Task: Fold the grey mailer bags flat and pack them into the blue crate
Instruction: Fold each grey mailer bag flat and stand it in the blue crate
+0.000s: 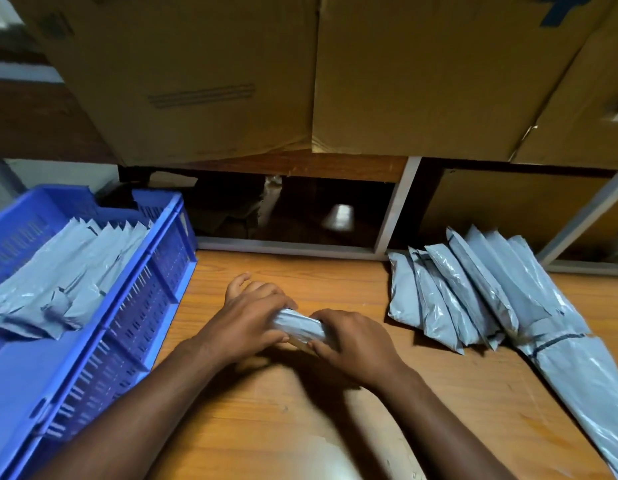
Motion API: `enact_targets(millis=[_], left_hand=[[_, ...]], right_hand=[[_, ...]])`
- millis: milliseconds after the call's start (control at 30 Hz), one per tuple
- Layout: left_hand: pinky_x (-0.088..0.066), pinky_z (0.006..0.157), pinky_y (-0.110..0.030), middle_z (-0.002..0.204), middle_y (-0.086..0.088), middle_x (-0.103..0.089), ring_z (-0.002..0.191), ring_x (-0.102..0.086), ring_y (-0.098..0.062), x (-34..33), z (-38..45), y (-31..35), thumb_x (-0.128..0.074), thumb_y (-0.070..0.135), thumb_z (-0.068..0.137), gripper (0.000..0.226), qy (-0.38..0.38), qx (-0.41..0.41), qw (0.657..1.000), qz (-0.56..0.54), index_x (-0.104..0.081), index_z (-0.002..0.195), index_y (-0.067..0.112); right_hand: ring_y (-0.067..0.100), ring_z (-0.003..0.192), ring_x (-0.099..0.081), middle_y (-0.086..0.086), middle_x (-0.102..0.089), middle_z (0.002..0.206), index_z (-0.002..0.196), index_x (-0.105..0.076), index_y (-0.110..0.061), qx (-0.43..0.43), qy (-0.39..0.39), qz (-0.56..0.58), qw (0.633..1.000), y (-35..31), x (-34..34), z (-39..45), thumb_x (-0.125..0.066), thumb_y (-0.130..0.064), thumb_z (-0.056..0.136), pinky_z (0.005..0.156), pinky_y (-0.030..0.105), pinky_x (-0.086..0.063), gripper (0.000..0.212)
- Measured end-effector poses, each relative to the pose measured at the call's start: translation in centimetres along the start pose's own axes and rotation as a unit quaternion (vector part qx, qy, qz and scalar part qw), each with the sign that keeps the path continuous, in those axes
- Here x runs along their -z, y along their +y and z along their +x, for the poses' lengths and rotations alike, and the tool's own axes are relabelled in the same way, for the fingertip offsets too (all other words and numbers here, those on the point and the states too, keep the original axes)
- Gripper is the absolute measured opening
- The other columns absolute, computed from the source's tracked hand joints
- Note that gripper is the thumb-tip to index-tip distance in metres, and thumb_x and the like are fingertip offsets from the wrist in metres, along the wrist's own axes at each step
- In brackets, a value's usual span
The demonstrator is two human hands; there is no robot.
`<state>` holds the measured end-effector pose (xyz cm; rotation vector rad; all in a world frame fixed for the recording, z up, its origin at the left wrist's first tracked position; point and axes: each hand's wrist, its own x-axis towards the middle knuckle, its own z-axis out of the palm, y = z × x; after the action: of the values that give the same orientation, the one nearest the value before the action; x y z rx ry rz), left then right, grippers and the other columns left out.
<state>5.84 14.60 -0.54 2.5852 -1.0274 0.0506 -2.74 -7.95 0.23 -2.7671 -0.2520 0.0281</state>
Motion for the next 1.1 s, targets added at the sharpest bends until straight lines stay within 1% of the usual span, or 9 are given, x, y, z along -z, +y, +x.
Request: enact_targets(millis=[200,267,367,500,600,733,867,967,1100], left_hand=[[0.001,0.123,-0.042,0.112,0.026,-0.053,0.120,-0.045,0.002,-1.2,-0.2,1.4,-0.078,0.045,0.082,0.039,-0.054,0.023,0.998,-0.010,-0.059,0.116,0.045],[-0.001,0.124,-0.045,0.114,0.024,-0.053,0.121,-0.045,0.000,-1.0,-0.3,1.9,-0.078,0.042,0.082,0.039,-0.046,0.020,0.999,-0.010,-0.060,0.117,0.044],[-0.004,0.122,-0.044,0.127,0.020,-0.054,0.134,-0.044,-0.006,-0.6,-0.7,1.5,-0.083,0.036,0.079,0.047,-0.011,0.015,1.000,-0.021,-0.063,0.121,0.042],[-0.002,0.123,-0.040,0.162,0.011,-0.033,0.157,-0.011,-0.011,1.0,-1.4,0.2,-0.086,0.036,0.078,0.064,0.030,0.005,1.000,-0.008,-0.059,0.136,0.038],[-0.013,0.121,-0.043,0.168,0.011,-0.020,0.157,-0.005,-0.009,2.8,-1.5,-1.0,-0.083,0.043,0.079,0.085,0.046,0.024,0.998,-0.025,-0.042,0.152,0.035],[-0.019,0.126,-0.038,0.168,0.004,-0.022,0.157,-0.014,-0.013,5.2,-2.1,-2.9,-0.076,0.047,0.075,0.096,0.071,0.060,0.992,-0.086,-0.035,0.158,0.024],[-0.024,0.126,-0.038,0.165,0.003,-0.031,0.154,-0.023,-0.011,8.2,-3.4,-6.7,-0.072,0.052,0.082,0.087,0.099,0.053,0.988,-0.109,-0.039,0.156,0.020],[-0.024,0.124,-0.027,0.162,0.003,-0.037,0.151,-0.029,-0.007,11.4,-4.3,-10.3,-0.064,0.058,0.086,0.084,0.123,0.044,0.984,-0.123,-0.041,0.155,0.017],[-0.020,0.118,-0.015,0.158,0.006,-0.040,0.147,-0.032,-0.005,15.2,-6.3,-15.7,-0.060,0.036,0.101,0.059,0.160,0.058,0.975,-0.142,-0.043,0.154,0.016]], right_hand=[[0.020,0.115,-0.061,-0.009,-0.066,0.127,0.139,-0.052,-0.038,-0.002,-0.027,0.020,0.999,1.2,-0.5,-1.8,-0.058,-0.047,0.092,0.085,0.038,-0.049,0.048],[0.019,0.120,-0.059,-0.011,-0.062,0.136,0.145,-0.047,-0.038,0.001,-0.023,0.041,0.999,1.0,-0.4,-2.1,-0.058,-0.044,0.093,0.091,0.038,-0.049,0.053],[0.018,0.118,-0.059,-0.011,-0.062,0.135,0.142,-0.050,-0.038,0.022,0.016,0.042,0.999,0.3,-0.2,-2.0,-0.059,-0.042,0.094,0.088,0.036,-0.048,0.049],[0.017,0.116,-0.059,-0.013,-0.064,0.132,0.139,-0.054,-0.037,0.016,0.037,0.071,0.997,-1.4,0.6,-1.9,-0.062,-0.039,0.092,0.085,0.035,-0.047,0.048],[0.015,0.107,-0.063,-0.014,-0.067,0.125,0.135,-0.055,-0.039,0.002,0.055,0.114,0.992,-2.8,0.7,-0.8,-0.062,-0.042,0.089,0.081,0.033,-0.048,0.046],[0.004,0.081,-0.065,-0.018,-0.071,0.115,0.129,-0.062,-0.039,-0.026,0.061,0.199,0.978,-5.2,0.6,1.0,-0.068,-0.047,0.087,0.072,0.031,-0.051,0.043],[0.000,0.079,-0.067,-0.021,-0.072,0.109,0.126,-0.064,-0.039,-0.031,0.094,0.248,0.964,-9.3,0.5,3.8,-0.069,-0.054,0.082,0.074,0.035,-0.057,0.047],[0.000,0.087,-0.068,-0.023,-0.072,0.108,0.124,-0.066,-0.039,-0.033,0.131,0.257,0.957,-13.4,0.7,6.7,-0.069,-0.055,0.080,0.076,0.038,-0.058,0.047],[-0.001,0.093,-0.068,-0.020,-0.073,0.109,0.121,-0.069,-0.032,-0.050,0.195,0.248,0.948,-19.0,1.8,10.5,-0.074,-0.049,0.083,0.085,0.036,-0.057,0.042]])
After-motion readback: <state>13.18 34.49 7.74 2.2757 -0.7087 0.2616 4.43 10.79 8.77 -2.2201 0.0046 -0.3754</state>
